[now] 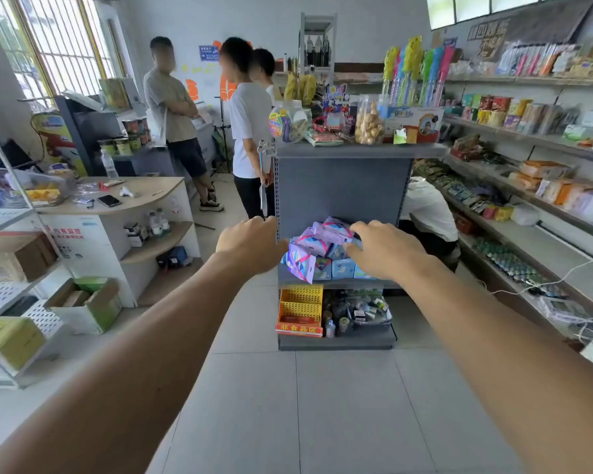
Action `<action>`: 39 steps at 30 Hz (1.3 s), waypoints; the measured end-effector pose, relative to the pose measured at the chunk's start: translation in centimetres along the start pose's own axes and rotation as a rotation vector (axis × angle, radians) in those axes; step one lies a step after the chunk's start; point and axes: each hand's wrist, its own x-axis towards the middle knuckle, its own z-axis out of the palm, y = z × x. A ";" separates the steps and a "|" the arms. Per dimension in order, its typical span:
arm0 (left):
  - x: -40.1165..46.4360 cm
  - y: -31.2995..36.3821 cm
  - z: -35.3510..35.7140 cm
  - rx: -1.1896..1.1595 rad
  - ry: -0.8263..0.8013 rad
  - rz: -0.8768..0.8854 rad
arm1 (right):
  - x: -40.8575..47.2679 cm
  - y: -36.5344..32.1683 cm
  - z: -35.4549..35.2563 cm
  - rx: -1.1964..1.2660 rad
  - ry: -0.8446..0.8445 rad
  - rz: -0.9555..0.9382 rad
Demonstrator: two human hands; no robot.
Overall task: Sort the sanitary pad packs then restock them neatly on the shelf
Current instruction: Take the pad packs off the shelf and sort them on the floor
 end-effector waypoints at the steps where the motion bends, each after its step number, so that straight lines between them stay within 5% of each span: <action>1: 0.0 -0.1 0.4 0.017 -0.023 0.000 | -0.1 -0.3 0.5 -0.003 -0.014 0.019; 25: 18.5 0.3 16.2 -0.044 -0.194 -0.057 | 18.7 7.5 14.4 0.101 -0.159 -0.023; 39: 35.0 -6.3 29.9 -0.133 -0.317 -0.055 | 36.1 8.7 25.6 0.182 -0.260 0.026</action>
